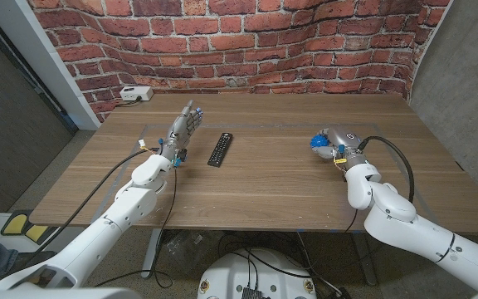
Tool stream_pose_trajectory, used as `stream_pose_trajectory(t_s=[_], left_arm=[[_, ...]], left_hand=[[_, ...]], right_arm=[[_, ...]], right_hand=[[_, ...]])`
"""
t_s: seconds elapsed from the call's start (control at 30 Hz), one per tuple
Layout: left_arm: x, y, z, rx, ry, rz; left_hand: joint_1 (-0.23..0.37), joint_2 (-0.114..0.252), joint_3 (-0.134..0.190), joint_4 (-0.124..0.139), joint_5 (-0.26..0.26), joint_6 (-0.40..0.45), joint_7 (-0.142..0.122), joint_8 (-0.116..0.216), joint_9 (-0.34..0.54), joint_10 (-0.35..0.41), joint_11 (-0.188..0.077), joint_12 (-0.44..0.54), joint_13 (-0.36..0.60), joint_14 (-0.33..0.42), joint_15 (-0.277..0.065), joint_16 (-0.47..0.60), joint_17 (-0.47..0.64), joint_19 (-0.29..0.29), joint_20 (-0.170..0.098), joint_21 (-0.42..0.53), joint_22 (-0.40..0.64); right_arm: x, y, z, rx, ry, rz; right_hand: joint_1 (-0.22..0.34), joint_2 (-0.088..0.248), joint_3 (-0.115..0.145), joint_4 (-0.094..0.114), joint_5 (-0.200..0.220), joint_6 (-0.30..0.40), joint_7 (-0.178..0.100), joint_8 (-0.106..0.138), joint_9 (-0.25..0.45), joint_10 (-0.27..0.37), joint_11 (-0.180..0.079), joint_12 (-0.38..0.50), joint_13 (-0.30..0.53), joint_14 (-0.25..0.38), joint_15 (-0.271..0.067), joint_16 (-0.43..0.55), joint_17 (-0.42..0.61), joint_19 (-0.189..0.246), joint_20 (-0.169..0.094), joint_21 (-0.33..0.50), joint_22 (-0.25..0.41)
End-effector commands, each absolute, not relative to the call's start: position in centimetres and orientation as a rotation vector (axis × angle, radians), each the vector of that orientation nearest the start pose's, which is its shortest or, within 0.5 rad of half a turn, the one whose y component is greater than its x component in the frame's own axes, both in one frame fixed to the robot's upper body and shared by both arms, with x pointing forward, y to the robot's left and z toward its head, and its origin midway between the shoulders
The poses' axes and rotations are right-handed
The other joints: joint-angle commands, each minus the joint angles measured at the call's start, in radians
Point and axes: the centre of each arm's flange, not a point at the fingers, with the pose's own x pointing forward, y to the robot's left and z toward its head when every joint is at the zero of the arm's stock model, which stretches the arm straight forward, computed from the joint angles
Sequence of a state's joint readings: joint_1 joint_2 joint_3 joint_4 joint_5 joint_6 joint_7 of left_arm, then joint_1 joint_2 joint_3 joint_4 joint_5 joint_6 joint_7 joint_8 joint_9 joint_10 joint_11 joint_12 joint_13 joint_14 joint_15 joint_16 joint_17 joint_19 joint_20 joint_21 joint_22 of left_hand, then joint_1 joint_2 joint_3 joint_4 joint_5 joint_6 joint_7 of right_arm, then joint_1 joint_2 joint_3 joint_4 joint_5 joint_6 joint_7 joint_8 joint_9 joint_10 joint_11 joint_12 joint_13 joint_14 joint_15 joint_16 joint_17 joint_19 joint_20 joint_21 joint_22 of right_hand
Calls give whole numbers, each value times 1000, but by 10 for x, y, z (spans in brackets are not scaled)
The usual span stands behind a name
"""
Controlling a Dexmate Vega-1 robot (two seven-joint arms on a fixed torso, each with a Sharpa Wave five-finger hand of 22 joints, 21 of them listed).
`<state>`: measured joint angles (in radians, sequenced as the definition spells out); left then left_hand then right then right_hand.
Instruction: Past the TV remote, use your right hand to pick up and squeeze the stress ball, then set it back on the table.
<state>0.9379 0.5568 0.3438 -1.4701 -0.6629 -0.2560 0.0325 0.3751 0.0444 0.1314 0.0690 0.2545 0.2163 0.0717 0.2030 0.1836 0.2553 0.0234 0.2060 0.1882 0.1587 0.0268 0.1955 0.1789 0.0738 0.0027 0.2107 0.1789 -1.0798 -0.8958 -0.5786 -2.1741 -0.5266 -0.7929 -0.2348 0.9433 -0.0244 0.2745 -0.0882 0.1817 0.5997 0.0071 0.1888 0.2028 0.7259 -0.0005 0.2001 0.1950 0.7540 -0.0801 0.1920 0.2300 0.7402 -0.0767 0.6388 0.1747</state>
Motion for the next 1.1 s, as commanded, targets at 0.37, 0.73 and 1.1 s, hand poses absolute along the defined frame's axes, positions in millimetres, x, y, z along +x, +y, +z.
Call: stream_pose_trajectory(t_s=[0.37,0.73,1.1], left_arm=[[626,283,-28,-50,-606,-207],[627,282,-29,-55,-606,-202],[627,283,-29,-37,-604,-185]], left_hand=[[-1,3,-5,-3,-4,11,3,-1,4,9,2,1,5,13,0,-7,4,2,5,-2,3],[0,4,-6,-3,-5,11,3,-1,4,9,2,1,5,12,0,-7,4,1,6,-2,3],[1,5,-7,-4,-6,10,2,-2,4,9,1,0,5,13,-1,-7,4,2,6,-2,3]], right_arm=[[545,-253,-48,-1292,-306,-264],[555,-257,-52,-1326,-261,-260],[563,-258,-51,-1337,-239,-246]], right_hand=[[-7,6,2,-3,4,3,7,5,0,-5,8,7,3,-11,-28,8,1,-7,-95,-5,2],[-9,7,2,-4,4,0,8,4,0,-10,6,7,3,-18,-26,7,0,-11,-92,-9,2],[-12,8,2,-6,4,-7,8,3,-1,-16,10,6,3,-29,-24,6,-1,-20,-88,-15,2]])
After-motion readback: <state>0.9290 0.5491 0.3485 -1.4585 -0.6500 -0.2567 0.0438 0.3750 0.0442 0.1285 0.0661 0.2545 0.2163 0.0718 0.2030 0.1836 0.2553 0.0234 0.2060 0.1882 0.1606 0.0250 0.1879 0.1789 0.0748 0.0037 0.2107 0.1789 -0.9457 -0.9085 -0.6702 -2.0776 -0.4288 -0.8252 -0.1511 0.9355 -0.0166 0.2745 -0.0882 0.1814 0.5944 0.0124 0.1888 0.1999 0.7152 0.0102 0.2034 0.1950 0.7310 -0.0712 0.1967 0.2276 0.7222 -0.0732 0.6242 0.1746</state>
